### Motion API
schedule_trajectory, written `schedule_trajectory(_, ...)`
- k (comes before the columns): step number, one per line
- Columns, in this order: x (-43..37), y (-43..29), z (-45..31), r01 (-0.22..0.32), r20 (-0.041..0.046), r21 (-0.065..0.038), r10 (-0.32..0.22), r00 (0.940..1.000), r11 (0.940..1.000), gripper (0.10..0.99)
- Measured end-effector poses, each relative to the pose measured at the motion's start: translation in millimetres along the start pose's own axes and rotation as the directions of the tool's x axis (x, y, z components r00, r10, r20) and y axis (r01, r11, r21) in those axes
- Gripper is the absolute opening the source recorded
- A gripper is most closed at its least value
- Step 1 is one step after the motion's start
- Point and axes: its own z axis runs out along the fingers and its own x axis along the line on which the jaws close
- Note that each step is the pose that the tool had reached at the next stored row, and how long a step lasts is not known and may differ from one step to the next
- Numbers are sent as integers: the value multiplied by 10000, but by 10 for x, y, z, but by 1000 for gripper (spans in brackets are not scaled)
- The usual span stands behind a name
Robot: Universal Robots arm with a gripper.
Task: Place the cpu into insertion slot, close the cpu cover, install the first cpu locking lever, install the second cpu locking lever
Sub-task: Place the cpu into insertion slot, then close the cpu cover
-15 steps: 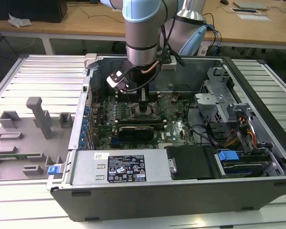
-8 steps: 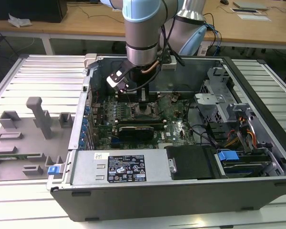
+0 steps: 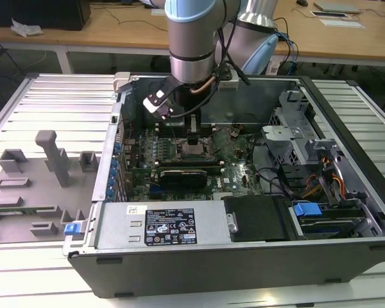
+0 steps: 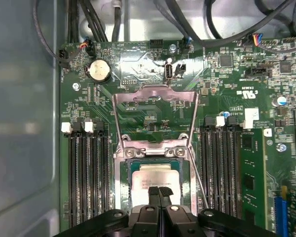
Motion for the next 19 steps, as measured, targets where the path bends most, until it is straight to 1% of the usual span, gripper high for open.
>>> schedule_trajectory(4,1,9,-108,66,-5,0,-66,10000,10000,106)
schedule_trajectory(7,1,14,-172,127,-9,1,-127,9999,9999,106)
schedule_trajectory(19,2,15,-180,130,-14,1,-130,9999,9999,106)
